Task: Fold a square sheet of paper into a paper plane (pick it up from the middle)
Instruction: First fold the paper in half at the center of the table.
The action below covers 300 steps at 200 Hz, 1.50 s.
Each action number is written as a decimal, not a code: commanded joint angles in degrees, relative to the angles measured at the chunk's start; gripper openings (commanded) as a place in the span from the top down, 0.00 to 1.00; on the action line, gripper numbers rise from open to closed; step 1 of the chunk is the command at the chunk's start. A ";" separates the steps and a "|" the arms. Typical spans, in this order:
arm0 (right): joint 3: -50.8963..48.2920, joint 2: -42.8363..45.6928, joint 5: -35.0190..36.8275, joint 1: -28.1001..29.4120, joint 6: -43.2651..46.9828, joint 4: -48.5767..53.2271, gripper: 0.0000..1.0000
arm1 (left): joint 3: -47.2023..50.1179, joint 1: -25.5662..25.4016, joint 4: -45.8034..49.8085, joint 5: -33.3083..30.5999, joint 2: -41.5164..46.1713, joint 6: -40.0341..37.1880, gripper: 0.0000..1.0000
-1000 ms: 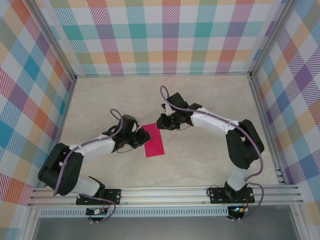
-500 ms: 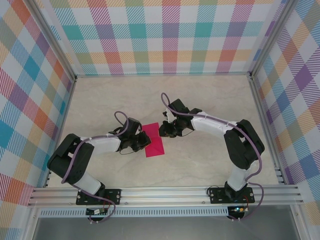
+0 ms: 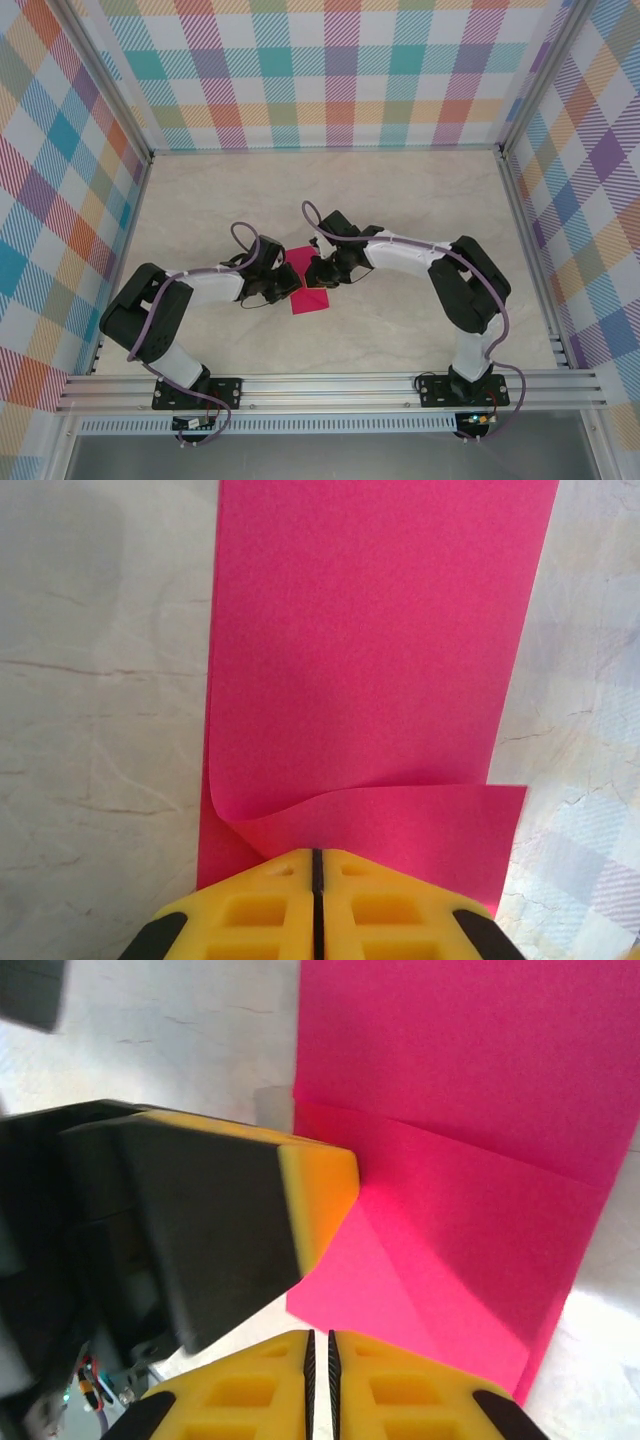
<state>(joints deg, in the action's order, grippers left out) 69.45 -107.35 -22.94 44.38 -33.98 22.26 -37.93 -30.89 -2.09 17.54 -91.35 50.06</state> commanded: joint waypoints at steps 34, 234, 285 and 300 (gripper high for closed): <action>2.18 -5.44 0.30 0.00 -1.59 0.81 0.87 | -1.53 -0.48 1.08 1.01 -1.64 -1.71 0.91; -0.72 -3.58 0.20 -0.02 -3.37 -5.51 0.87 | 1.64 0.40 -5.22 1.71 -1.53 -3.58 0.92; -0.41 -3.64 -1.18 0.03 -3.90 -6.64 0.87 | 1.64 0.57 -4.43 1.75 -2.81 -4.11 0.92; -0.87 -3.91 -1.85 0.09 -3.99 -6.82 0.87 | 1.72 0.57 -4.42 1.75 -3.13 -4.01 0.92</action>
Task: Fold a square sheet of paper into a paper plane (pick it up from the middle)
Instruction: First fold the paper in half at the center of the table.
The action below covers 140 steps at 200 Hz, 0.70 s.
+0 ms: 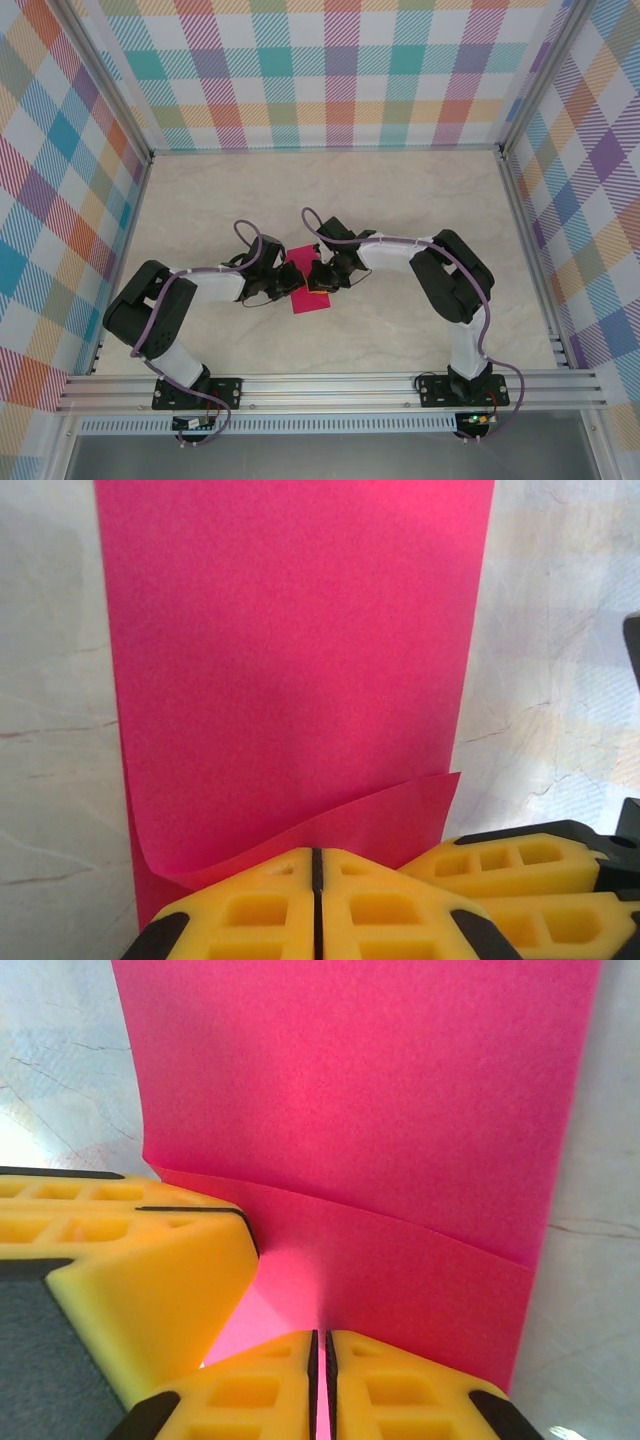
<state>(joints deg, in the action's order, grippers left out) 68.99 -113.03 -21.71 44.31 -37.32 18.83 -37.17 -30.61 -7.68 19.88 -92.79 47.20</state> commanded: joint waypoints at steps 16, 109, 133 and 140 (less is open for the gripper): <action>-0.96 1.90 -3.38 0.33 -0.58 -3.02 0.87 | 1.08 0.29 1.63 -0.95 -1.75 -0.89 0.92; -3.06 1.57 -0.79 0.87 2.34 1.82 0.87 | 2.93 0.64 1.44 -2.33 -1.64 2.02 0.93; -4.61 2.87 -0.18 0.93 3.49 3.07 0.87 | 3.15 0.82 2.14 -2.96 -1.58 2.37 0.93; -5.18 3.38 0.00 0.86 3.78 3.43 0.87 | 3.24 0.89 2.22 -3.00 -1.60 2.37 0.93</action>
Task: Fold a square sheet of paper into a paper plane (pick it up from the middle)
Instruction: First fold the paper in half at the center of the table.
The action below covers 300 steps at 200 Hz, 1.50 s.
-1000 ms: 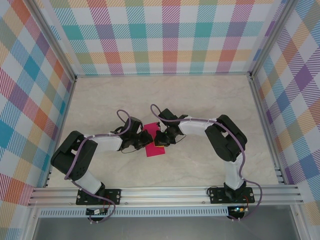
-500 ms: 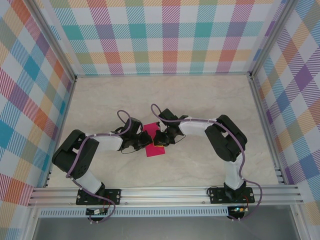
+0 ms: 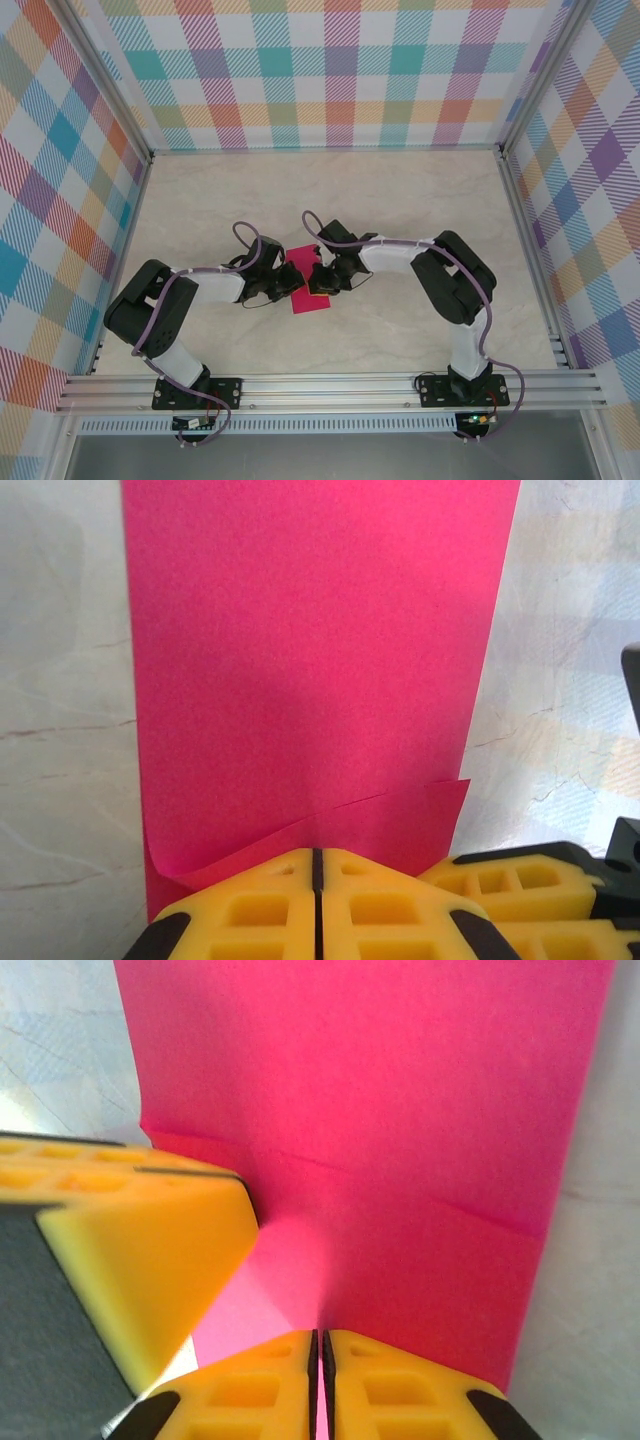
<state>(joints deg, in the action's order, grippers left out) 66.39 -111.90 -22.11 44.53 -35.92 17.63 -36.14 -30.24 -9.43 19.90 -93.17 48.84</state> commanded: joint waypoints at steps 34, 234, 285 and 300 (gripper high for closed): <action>-6.21 4.75 1.37 0.53 3.92 5.02 0.88 | 2.34 0.80 4.08 -3.03 -1.21 0.73 0.93; -4.05 3.55 0.39 0.55 10.24 9.34 0.88 | 1.60 0.95 7.36 -4.12 -1.83 1.12 0.93; -8.52 6.65 1.79 -0.10 9.83 10.07 0.89 | 1.52 1.15 7.57 -3.83 -1.76 1.00 0.93; -8.95 7.49 1.87 -0.32 9.87 9.93 0.89 | 1.45 1.15 7.50 -3.77 -1.67 0.90 0.93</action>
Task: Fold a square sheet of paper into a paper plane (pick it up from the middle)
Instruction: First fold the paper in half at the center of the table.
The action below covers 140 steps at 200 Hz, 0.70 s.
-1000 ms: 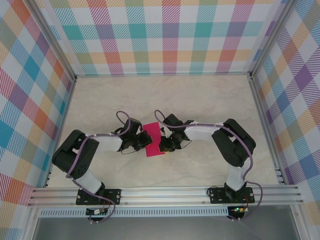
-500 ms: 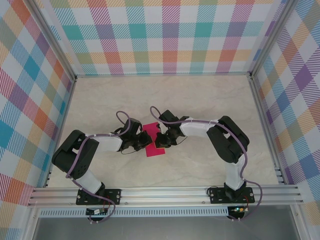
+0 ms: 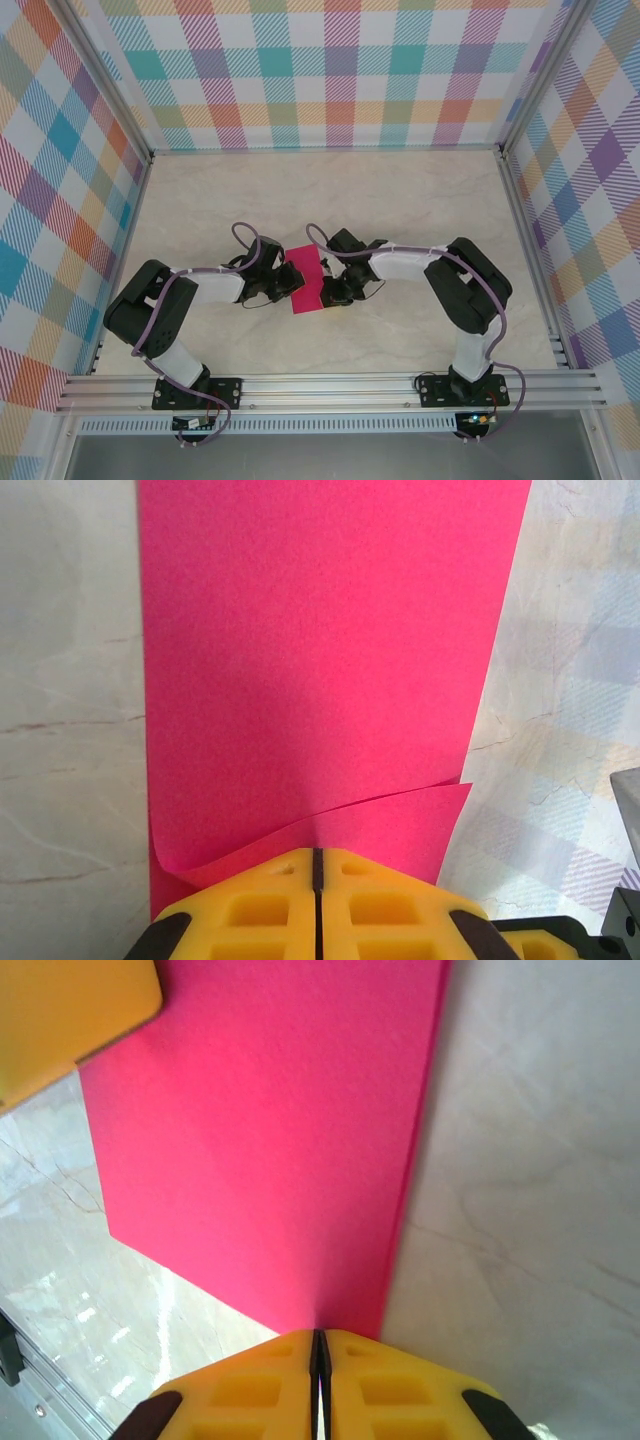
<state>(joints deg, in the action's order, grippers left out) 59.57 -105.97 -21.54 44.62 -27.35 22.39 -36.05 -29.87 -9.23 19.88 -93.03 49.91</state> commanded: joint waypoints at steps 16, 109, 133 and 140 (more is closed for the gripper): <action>-2.18 3.37 2.12 -0.49 0.67 4.35 0.89 | 1.08 0.78 6.90 -2.94 -1.80 -0.38 0.93; 2.77 3.22 10.11 -2.08 -9.71 -6.71 0.62 | -3.67 0.78 10.03 -1.61 7.58 -1.91 0.64; 6.09 -0.08 9.06 -2.08 -9.15 -7.44 0.61 | -2.94 0.78 12.69 -4.24 9.80 -1.84 0.58; 7.02 -1.14 9.42 -2.08 -8.92 -7.19 0.61 | -2.56 0.84 13.05 -4.68 10.09 -1.75 0.58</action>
<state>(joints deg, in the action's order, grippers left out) 62.92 -104.01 -12.19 42.59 -35.62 17.28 -38.44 -29.80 -1.10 18.26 -85.19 48.45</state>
